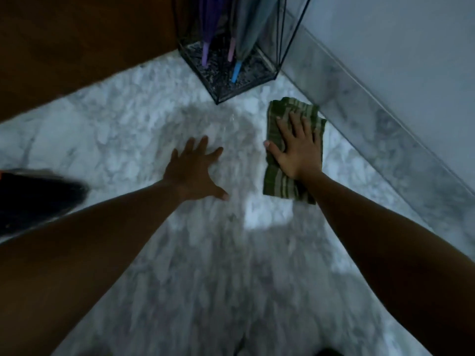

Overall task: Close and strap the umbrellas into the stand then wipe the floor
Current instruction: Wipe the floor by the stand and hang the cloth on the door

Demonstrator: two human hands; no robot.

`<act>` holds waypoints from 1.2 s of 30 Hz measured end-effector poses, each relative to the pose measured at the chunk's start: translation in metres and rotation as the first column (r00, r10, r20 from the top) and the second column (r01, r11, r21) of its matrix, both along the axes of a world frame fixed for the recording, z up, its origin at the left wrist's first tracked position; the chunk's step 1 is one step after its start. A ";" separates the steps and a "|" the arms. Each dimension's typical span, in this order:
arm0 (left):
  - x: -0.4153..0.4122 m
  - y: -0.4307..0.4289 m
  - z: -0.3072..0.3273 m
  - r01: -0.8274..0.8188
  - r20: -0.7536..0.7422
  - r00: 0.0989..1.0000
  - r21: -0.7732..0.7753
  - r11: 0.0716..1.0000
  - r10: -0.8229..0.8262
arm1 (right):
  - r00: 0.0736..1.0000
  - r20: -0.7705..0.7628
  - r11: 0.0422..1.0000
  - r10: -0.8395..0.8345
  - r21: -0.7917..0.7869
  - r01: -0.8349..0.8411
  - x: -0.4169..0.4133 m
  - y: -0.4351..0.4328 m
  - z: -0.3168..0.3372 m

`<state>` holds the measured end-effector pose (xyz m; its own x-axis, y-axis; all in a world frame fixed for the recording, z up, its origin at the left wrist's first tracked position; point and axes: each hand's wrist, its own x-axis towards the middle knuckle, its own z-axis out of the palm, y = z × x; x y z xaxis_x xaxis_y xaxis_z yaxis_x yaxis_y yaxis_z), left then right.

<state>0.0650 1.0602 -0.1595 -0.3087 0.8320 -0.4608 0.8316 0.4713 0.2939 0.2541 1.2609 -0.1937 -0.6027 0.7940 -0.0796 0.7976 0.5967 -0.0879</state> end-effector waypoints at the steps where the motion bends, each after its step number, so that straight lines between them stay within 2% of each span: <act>1: 0.001 0.002 0.003 -0.004 0.002 1.000 -0.024 1.000 0.004 | 0.999 0.003 0.999 -0.048 -0.006 0.048 0.009 0.007 0.001; 5: 0.005 0.009 0.015 -0.022 -0.009 1.000 -0.075 0.997 0.021 | 0.977 -0.006 0.977 -0.212 -0.009 0.212 0.044 0.010 0.004; 8: 0.009 0.016 0.018 0.013 -0.073 0.997 -0.119 0.993 -0.021 | 0.945 -0.011 0.945 -0.326 -0.014 0.326 0.072 -0.008 0.004; 13: 0.012 0.017 0.018 0.041 -0.162 0.985 -0.109 0.993 -0.059 | 0.825 -0.008 0.824 -0.565 -0.035 0.565 0.113 -0.043 0.003; 17: 0.011 0.004 0.015 0.020 -0.161 0.986 -0.085 0.996 -0.034 | 0.727 -0.013 0.727 -0.686 -0.033 0.686 0.108 -0.075 0.000; 20: 0.010 0.001 0.013 0.004 -0.125 0.992 -0.086 0.996 -0.014 | 0.745 0.019 0.745 -0.667 -0.007 0.667 0.081 -0.097 -0.003; 28: 0.009 0.004 0.015 0.028 -0.134 0.990 -0.093 0.995 -0.040 | 0.913 -0.013 0.912 -0.409 -0.048 0.408 0.011 -0.117 -0.001; 36: -0.014 -0.018 0.003 0.046 -0.055 0.998 0.072 0.996 -0.042 | 0.928 -0.018 0.928 -0.371 -0.053 0.370 -0.041 -0.068 0.000</act>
<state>0.0514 1.0421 -0.1569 -0.2935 0.8762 -0.3823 0.8667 0.4127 0.2802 0.2127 1.1930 -0.1940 -0.2690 0.9568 -0.1104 0.9579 0.2539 -0.1340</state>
